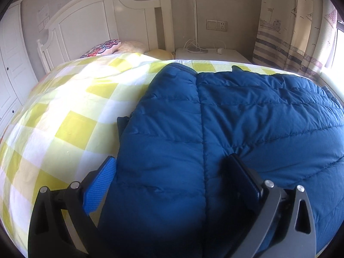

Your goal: Fold large clothes

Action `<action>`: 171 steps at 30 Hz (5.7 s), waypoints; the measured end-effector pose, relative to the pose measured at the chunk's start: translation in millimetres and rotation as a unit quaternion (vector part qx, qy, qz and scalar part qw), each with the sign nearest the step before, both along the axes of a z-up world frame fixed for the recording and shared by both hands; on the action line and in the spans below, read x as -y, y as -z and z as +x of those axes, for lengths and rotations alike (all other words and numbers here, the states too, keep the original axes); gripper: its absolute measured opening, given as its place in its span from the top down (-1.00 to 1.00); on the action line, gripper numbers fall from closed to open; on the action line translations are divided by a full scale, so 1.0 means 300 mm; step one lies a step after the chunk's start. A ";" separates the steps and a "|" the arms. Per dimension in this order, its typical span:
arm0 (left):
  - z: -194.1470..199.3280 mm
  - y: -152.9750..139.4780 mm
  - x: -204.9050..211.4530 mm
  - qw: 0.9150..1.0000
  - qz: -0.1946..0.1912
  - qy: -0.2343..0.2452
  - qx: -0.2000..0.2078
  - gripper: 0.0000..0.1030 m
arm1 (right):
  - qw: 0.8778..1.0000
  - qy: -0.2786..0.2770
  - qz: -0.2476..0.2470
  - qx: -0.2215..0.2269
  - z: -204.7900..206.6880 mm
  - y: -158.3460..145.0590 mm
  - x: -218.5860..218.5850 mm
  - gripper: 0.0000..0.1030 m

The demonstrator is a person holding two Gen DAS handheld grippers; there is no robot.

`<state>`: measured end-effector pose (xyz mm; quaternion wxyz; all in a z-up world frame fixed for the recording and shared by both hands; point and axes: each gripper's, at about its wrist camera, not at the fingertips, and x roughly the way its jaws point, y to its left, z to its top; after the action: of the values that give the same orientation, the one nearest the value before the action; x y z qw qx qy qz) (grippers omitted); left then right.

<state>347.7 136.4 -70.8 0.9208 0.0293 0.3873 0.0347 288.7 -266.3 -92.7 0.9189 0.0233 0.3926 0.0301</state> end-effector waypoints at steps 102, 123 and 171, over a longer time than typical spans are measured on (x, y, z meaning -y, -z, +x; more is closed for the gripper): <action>0.279 -0.201 0.548 0.984 0.150 0.092 0.042 -0.95 | 0.933 0.065 0.334 0.115 -0.336 -0.013 0.241 0.29; -0.308 0.018 0.612 0.980 0.120 0.154 0.043 -0.95 | 0.962 0.062 0.206 0.165 -0.277 -0.218 0.123 0.28; 0.286 -0.037 0.042 0.975 -0.084 0.194 -0.064 -0.96 | 0.862 -0.392 -0.250 0.200 -0.554 -0.071 -0.867 -0.78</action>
<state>433.4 123.8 -59.7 0.8822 0.0286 0.4343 -0.1795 122.6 -6.3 -71.4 0.8652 -0.3693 0.1710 0.2928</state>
